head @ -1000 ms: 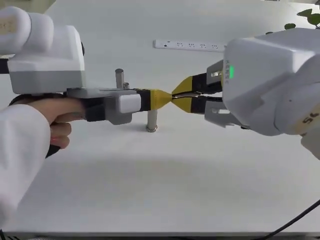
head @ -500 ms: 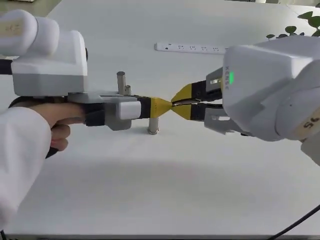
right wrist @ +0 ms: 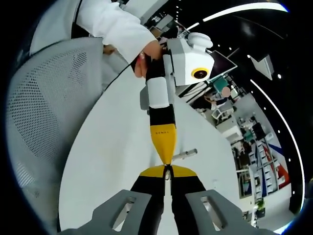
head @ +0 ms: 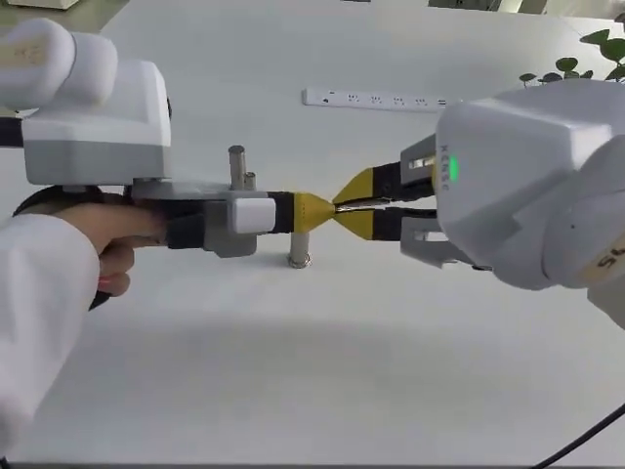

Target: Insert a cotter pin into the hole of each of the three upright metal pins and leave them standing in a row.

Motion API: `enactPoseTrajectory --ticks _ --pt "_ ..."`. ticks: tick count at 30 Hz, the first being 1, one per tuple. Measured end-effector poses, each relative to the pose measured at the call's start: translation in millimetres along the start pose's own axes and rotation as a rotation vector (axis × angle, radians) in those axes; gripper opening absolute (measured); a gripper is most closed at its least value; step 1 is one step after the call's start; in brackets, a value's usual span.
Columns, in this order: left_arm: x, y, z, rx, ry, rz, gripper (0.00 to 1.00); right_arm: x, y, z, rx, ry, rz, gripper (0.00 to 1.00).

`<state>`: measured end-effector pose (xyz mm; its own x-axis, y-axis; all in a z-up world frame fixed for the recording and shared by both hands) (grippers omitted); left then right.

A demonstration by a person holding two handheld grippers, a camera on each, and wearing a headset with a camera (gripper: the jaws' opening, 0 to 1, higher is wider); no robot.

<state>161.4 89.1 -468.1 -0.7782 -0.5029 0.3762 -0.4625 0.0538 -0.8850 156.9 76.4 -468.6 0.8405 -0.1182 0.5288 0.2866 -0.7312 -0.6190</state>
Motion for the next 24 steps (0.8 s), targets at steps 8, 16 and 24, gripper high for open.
enactPoseTrajectory --ticks 8,16,24 --pt "-3.5 5.3 -5.1 -0.021 0.001 0.081 0.0 -2.5 13.3 -1.8 0.025 -0.066 0.24 0.13" --pt "13.2 12.9 -10.9 -0.065 0.084 0.404 0.0 -24.3 23.8 -5.2 0.082 -0.33 0.611 0.13" --pt "32.3 17.2 -10.5 -0.067 0.17 0.592 0.0 -28.2 19.8 -5.8 0.116 -0.367 0.661 0.05"
Point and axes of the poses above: the centre of the closed fingertips' face, and the gripper's own axes: z roughly forward along the fingers, x roughly to its right, y roughly out of its underside, the point moved 1 cm from there along -z, roughly backward along the fingers, and after that the axes turned 15 degrees about z, right-handed, at the moved point
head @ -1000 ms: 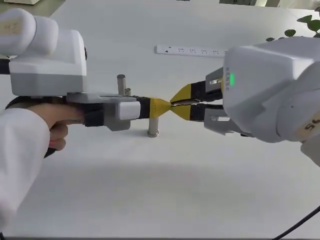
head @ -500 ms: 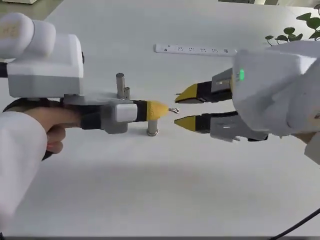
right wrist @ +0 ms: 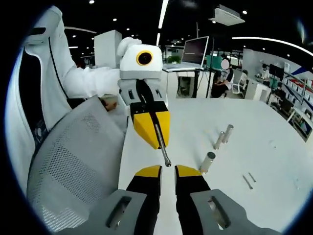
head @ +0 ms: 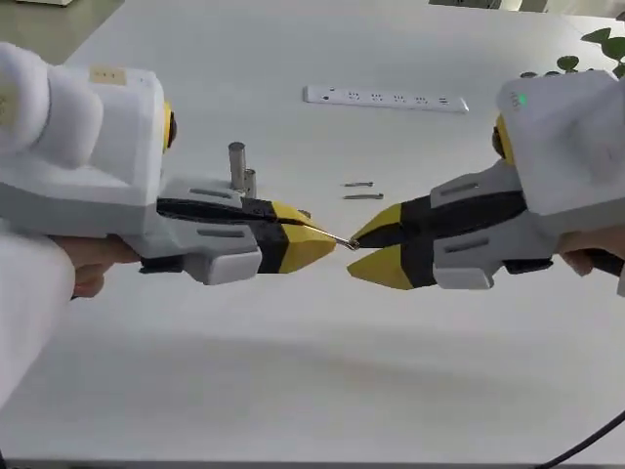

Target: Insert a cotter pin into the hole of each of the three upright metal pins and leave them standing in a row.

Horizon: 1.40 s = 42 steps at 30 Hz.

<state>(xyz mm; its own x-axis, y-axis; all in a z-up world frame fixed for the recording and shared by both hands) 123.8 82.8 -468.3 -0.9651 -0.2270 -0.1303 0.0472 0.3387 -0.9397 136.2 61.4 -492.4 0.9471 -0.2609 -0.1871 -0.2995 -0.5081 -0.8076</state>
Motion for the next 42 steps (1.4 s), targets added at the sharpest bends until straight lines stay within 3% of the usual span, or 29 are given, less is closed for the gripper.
enactPoseTrajectory --ticks 4,5,13,17,21,26,28,30,32,34,36,41,42 --pt "6.3 -0.5 2.2 -0.001 0.035 0.035 0.0 -7.1 3.2 3.4 -0.025 -0.016 -0.032 0.05" --pt "-0.7 5.5 -1.7 -0.009 0.043 0.065 0.0 -9.4 2.7 4.0 -0.025 -0.024 -0.03 0.03" --pt "5.9 6.4 2.8 -0.017 0.072 0.135 0.0 -18.1 5.5 6.3 -0.055 -0.043 -0.064 0.0" --pt "6.9 8.4 4.7 -0.024 0.072 0.144 0.01 -18.2 6.0 6.2 -0.06 -0.043 -0.061 0.0" --pt "5.0 19.2 3.8 -0.061 0.067 0.159 0.0 -18.6 4.7 5.6 -0.06 -0.048 -0.044 0.0" --pt "2.4 22.7 3.4 -0.073 0.06 0.162 0.01 -18.7 4.8 8.2 -0.083 -0.038 -0.092 0.0" --pt "-2.2 24.5 3.2 -0.08 0.045 0.166 0.01 -17.0 3.9 8.9 -0.08 -0.036 -0.077 0.0" --pt "-9.6 23.0 2.0 -0.06 0.014 0.094 0.03 -13.7 2.6 9.1 -0.076 -0.025 -0.081 0.0" --pt "-18.1 25.8 -0.8 -0.062 -0.004 0.108 0.13 -5.3 0.6 8.7 -0.066 0.002 -0.045 0.0" --pt "-24.6 30.6 -2.2 -0.087 -0.027 0.111 0.21 -0.6 -0.6 8.0 -0.059 0.013 -0.027 0.0" --pt "-31.0 35.1 -3.1 -0.111 -0.046 0.121 0.22 8.2 -0.3 6.7 -0.062 0.031 -0.022 0.0" --pt "-58.5 46.9 -6.4 -0.151 -0.11 0.109 0.29 40.9 4.8 7.8 -0.086 0.096 0.028 0.0" --pt "-67.0 53.0 -7.5 -0.184 -0.129 0.119 0.32 46.1 6.3 8.8 -0.094 0.105 0.032 0.0"
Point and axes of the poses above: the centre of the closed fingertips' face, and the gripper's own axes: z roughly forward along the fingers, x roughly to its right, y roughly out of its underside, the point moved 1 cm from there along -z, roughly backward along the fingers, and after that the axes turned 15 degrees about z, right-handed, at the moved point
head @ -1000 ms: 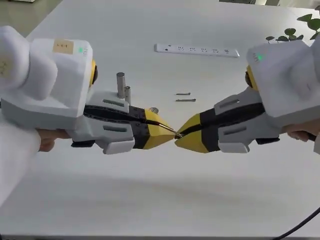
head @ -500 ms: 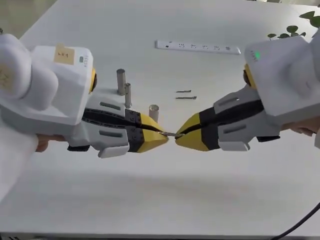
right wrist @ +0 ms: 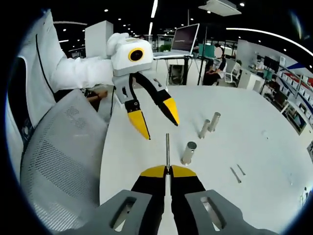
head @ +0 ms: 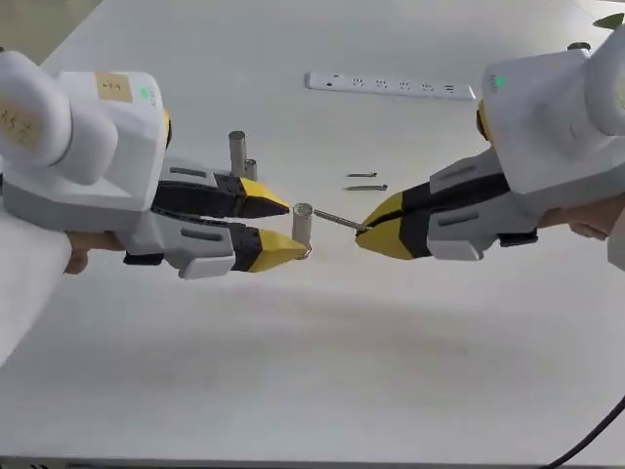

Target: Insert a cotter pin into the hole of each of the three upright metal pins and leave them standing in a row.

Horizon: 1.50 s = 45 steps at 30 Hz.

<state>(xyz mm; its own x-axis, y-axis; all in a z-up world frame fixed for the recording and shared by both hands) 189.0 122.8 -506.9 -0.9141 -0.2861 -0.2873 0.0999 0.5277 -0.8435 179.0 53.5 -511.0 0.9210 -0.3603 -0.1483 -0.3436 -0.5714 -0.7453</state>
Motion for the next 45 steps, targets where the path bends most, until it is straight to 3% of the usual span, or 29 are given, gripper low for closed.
enactPoseTrajectory --ticks 2,10,15,26,31,36,45 --pt "-6.6 9.2 3.3 -0.045 -0.001 0.015 0.35 10.4 3.7 3.0 -0.023 0.031 -0.001 0.0" --pt "-26.5 18.0 17.6 -0.038 0.001 -0.019 0.3 46.4 20.0 19.9 -0.098 0.093 -0.002 0.0" --pt "-25.8 19.9 31.5 -0.052 0.061 -0.004 0.27 53.1 23.8 27.8 -0.125 0.098 -0.035 0.0" --pt "-22.9 23.4 51.1 -0.062 0.141 0.023 0.22 55.6 26.1 39.1 -0.151 0.09 -0.067 0.0" --pt "-24.4 24.3 52.3 -0.058 0.148 0.026 0.16 54.4 24.4 40.4 -0.143 0.077 -0.07 0.0" --pt "-23.4 30.1 53.5 -0.084 0.173 0.052 0.12 52.0 24.9 42.9 -0.151 0.073 -0.083 0.0" --pt "-22.8 29.6 53.4 -0.081 0.192 0.054 0.11 50.9 25.5 43.2 -0.161 0.077 -0.106 0.0"
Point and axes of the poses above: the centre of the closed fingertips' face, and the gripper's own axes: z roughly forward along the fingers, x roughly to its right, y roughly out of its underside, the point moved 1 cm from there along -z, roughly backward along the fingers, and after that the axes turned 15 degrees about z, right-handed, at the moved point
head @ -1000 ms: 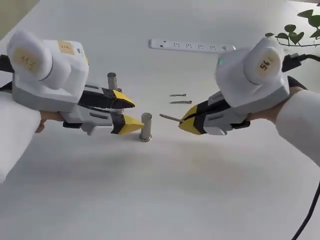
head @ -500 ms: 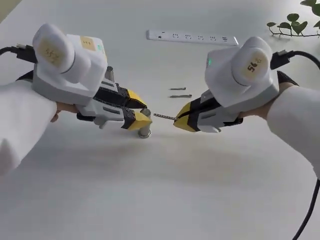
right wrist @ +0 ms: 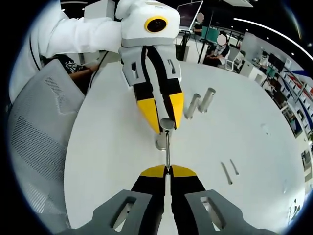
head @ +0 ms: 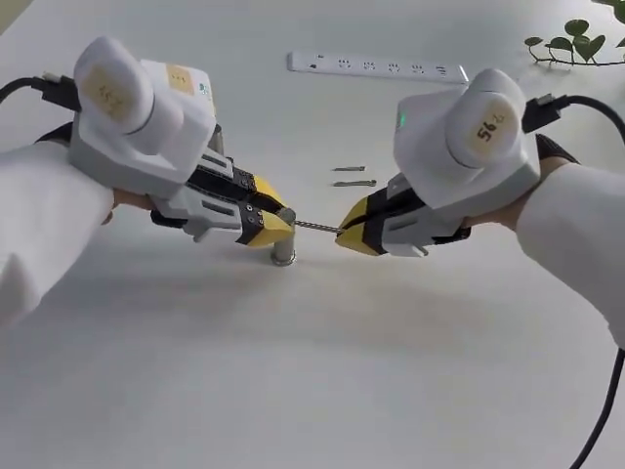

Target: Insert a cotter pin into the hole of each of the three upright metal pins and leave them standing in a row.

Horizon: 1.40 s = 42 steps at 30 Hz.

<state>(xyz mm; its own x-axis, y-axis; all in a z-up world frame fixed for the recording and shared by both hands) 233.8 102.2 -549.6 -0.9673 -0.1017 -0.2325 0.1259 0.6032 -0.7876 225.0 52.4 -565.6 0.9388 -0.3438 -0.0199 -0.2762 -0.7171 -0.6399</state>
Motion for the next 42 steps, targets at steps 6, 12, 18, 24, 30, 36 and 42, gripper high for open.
enactPoseTrajectory --ticks 6,12,18,24,30,36,42 --pt "0.3 -0.3 0.7 0.002 0.001 -0.006 0.11 -3.9 -5.6 -2.1 0.013 -0.007 0.004 0.0" --pt "0.4 -0.5 1.3 -0.001 -0.005 -0.015 0.11 -5.4 -10.9 5.0 0.017 -0.016 -0.005 0.0" --pt "-0.4 -2.2 5.1 -0.006 -0.017 -0.03 0.11 -4.8 -24.0 13.2 0.019 -0.024 -0.031 0.0" --pt "-0.6 -2.7 6.8 -0.01 -0.016 -0.021 0.11 -6.4 -28.3 18.7 0.002 -0.041 -0.053 0.0" --pt "-0.5 -2.6 7.0 -0.008 -0.017 -0.027 0.11 -2.9 -27.1 14.2 0.01 -0.02 -0.077 0.13" --pt "-0.8 -2.6 7.4 -0.008 -0.019 -0.03 0.11 -0.8 -22.8 5.9 0.026 -0.036 -0.031 0.05" --pt "-0.7 -2.8 7.7 -0.012 -0.022 -0.028 0.11 -2.3 -27.6 4.4 0.042 -0.037 -0.001 0.0"
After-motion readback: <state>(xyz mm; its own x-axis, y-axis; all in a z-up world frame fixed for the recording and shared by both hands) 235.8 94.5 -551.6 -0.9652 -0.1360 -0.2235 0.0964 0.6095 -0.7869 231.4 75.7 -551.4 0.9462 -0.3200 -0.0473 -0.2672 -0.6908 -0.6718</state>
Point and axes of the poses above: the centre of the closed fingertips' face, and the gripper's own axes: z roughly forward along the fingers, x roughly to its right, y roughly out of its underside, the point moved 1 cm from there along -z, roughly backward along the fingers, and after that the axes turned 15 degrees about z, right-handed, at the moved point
